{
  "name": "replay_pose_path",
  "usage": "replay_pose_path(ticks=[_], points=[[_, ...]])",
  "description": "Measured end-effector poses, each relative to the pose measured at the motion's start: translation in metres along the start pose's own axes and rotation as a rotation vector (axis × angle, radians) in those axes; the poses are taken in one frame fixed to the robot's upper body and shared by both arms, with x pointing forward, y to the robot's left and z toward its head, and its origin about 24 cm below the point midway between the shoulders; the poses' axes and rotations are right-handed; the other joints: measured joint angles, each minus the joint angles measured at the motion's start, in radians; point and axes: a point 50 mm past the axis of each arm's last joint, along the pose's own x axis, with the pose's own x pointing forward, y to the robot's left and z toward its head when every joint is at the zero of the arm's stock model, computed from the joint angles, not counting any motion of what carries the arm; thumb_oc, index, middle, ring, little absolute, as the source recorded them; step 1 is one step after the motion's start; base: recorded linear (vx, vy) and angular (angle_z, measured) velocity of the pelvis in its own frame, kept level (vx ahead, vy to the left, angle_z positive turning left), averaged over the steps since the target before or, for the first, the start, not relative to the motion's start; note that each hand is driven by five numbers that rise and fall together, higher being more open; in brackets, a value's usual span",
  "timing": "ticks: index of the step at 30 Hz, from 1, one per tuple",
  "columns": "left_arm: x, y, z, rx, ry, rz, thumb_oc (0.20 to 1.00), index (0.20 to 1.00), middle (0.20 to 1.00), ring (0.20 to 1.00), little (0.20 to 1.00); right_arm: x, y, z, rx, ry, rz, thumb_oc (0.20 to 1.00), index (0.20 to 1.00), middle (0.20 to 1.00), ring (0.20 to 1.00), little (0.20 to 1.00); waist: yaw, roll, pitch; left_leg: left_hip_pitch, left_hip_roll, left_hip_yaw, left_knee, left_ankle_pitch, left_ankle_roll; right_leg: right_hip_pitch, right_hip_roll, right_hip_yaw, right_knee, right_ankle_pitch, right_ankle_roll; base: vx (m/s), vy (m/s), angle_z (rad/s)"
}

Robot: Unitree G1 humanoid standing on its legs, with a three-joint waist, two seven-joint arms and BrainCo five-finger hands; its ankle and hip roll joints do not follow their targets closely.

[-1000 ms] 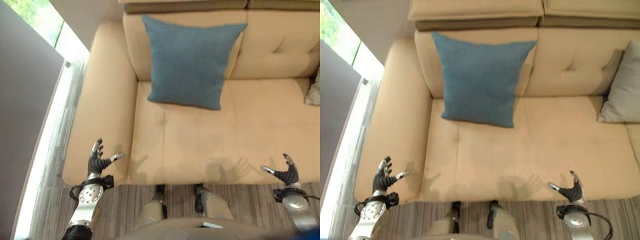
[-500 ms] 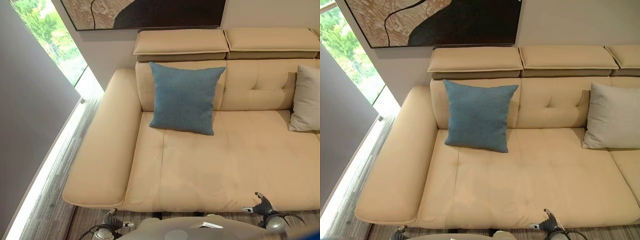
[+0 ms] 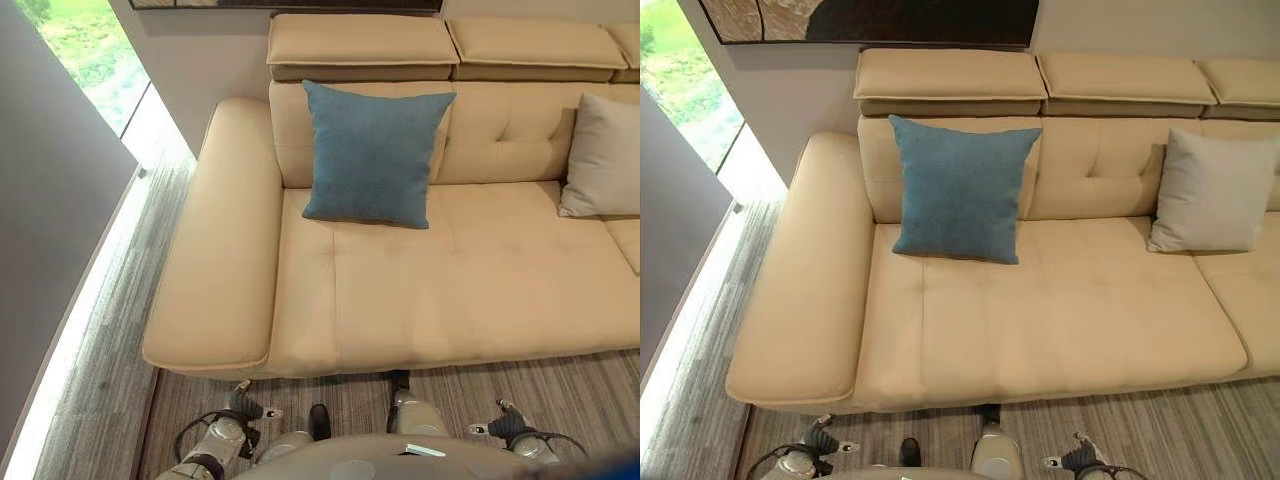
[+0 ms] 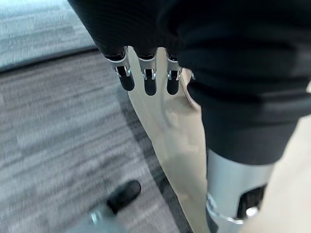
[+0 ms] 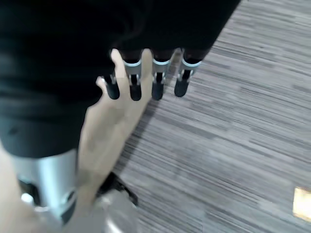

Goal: Pick up all the scattered cushions and arrange them neatly on the sofa.

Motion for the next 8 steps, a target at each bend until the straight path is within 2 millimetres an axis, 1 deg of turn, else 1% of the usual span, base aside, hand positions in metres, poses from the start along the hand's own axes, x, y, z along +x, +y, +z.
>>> replay_pose_path(ticks=[1,2,3,4,5,6,7,8], points=[[0.001,0.004,0.001,-0.011,0.004,0.014,1.000,1.000,1.000,1.000,1.000,0.002,-0.007,0.003,-0.003,-0.001,-0.015,1.000,1.000,1.000,1.000,1.000,0.018,0.039,0.003,-0.019,0.044,0.010,-0.006,0.023,0.003,-0.011,0.058,-0.002,0.133,-0.073,-0.010,-0.17,-0.034,-0.16],[0.002,0.004,0.005,-0.010,-0.004,0.013,1.000,1.000,1.000,1.000,1.000,0.003,-0.010,0.002,-0.002,0.008,-0.022,1.000,1.000,1.000,1.000,1.000,0.029,0.060,0.004,-0.031,0.069,0.003,0.004,0.024,0.002,-0.008,0.087,0.003,0.242,-0.129,-0.010,-0.05,-0.085,-0.17],[0.001,0.002,0.003,-0.014,0.003,0.008,1.000,1.000,1.000,1.000,1.000,0.005,-0.015,0.010,0.005,-0.016,-0.038,1.000,1.000,1.000,1.000,1.000,0.043,0.074,0.012,-0.029,0.083,0.003,-0.001,0.029,-0.005,0.047,0.095,0.002,0.262,-0.194,-0.017,-0.01,-0.100,-0.20],[0.001,0.000,0.000,-0.016,0.011,0.005,1.000,1.000,1.000,1.000,1.000,0.005,-0.016,0.012,0.006,-0.022,-0.040,1.000,1.000,1.000,1.000,1.000,0.054,0.070,0.009,-0.028,0.082,0.010,-0.002,0.028,-0.016,0.111,0.078,-0.009,0.199,-0.214,-0.015,0.03,-0.087,-0.32],[-0.001,-0.002,-0.006,-0.017,0.027,-0.001,1.000,1.000,1.000,1.000,1.000,0.005,-0.017,0.016,0.009,-0.037,-0.043,1.000,1.000,1.000,1.000,1.000,0.066,0.060,0.003,-0.026,0.077,0.011,-0.003,0.023,-0.024,0.174,0.071,-0.014,0.090,-0.211,-0.018,0.03,-0.121,-0.25],[-0.004,-0.007,-0.014,-0.026,0.053,-0.010,1.000,1.000,1.000,1.000,1.000,0.005,-0.014,0.019,0.011,-0.045,-0.036,1.000,1.000,1.000,1.000,1.000,0.065,0.044,-0.010,-0.019,0.075,0.006,-0.009,0.034,-0.057,0.276,0.077,-0.017,-0.091,-0.181,-0.074,0.03,-0.131,-0.11],[-0.006,-0.012,-0.018,-0.038,0.065,-0.021,1.000,1.000,1.000,1.000,1.000,0.005,-0.014,0.019,0.010,-0.045,-0.034,1.000,1.000,1.000,1.000,1.000,0.063,0.049,-0.023,-0.007,0.091,0.003,-0.025,0.045,-0.075,0.309,0.098,-0.018,-0.153,-0.155,-0.082,0.01,-0.097,0.04],[-0.008,-0.015,-0.022,-0.042,0.075,-0.028,1.000,1.000,1.000,1.000,1.000,0.005,-0.013,0.019,0.007,-0.047,-0.031,1.000,1.000,1.000,1.000,1.000,0.063,0.046,-0.042,-0.003,0.104,0.001,-0.025,0.047,-0.088,0.334,0.114,-0.018,-0.194,-0.138,-0.091,0.02,-0.053,0.01]])
